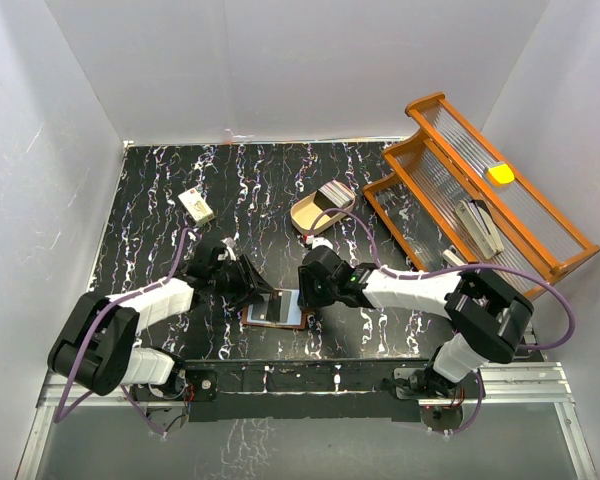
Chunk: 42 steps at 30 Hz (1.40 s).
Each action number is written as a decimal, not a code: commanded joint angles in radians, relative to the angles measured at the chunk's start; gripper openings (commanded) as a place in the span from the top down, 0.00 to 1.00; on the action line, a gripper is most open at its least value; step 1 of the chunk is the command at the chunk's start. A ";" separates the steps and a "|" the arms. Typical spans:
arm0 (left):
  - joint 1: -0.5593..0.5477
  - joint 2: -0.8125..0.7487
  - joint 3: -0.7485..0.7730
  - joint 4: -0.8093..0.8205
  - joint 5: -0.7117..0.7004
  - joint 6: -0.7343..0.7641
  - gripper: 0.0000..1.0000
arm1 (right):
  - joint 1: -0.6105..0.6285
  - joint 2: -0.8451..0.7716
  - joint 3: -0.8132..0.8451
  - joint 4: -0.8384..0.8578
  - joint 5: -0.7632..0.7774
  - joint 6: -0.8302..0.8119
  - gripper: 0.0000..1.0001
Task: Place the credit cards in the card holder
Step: Insert the credit card into the card holder.
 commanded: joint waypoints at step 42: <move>-0.117 0.054 0.024 0.120 0.012 -0.110 0.54 | -0.022 0.003 0.024 0.066 0.076 -0.045 0.73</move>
